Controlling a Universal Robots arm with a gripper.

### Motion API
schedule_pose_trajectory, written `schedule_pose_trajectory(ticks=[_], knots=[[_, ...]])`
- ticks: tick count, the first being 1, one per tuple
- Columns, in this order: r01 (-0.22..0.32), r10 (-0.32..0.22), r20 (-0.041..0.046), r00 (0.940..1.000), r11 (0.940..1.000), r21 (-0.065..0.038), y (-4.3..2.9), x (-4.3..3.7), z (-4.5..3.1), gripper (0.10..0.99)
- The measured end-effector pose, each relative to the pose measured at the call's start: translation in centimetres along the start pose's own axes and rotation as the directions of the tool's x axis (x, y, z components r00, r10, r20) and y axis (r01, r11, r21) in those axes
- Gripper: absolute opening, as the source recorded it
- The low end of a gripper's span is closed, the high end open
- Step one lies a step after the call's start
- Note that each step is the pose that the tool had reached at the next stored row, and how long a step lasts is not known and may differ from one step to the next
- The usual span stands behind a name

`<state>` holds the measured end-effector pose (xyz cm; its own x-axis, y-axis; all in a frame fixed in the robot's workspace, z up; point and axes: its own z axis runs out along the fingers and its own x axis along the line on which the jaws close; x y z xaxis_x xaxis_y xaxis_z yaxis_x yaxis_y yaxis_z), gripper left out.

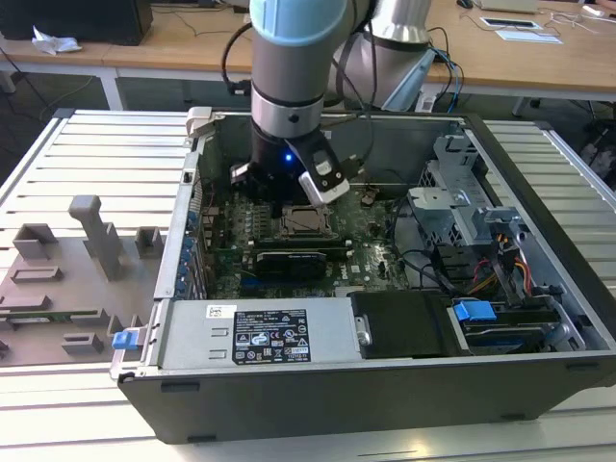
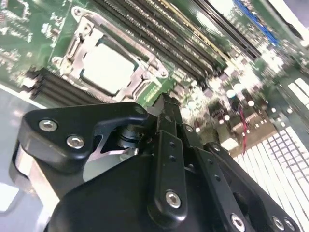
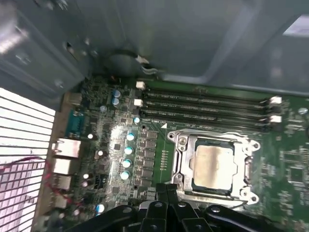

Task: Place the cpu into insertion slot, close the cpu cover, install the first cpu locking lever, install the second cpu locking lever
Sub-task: 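Install the second cpu locking lever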

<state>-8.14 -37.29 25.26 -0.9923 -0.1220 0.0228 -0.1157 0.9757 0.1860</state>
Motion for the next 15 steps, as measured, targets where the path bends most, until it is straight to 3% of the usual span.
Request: schedule_pose_trajectory(ticks=[2, 8, 9, 10, 12, 13, 15], knots=[[0.0, 0.0, 0.0, 1.0, 1.0, 0.0, 0.14, 0.01, -0.76, 0.106], [0.0, 0.0, 0.0, 1.0, 1.0, 0.0, 0.16, -0.01, -0.85, 0.106], [0.0, 0.0, -0.0012, 1.0, 1.0, 0.001, -0.02, -1.83, -0.92, 0.106], [-0.001, 0.001, -0.0037, 1.0, 1.0, 0.001, -0.14, -2.95, -0.96, 0.106], [-0.001, 0.001, -0.0059, 1.0, 1.0, 0.001, -0.24, -3.93, -1.0, 0.106], [-0.001, 0.001, -0.0074, 1.0, 1.0, 0.0, -0.36, -4.9, -1.05, 0.106], [-0.001, 0.001, -0.008, 1.0, 1.0, 0.0, -0.43, -5.48, -1.07, 0.106]])
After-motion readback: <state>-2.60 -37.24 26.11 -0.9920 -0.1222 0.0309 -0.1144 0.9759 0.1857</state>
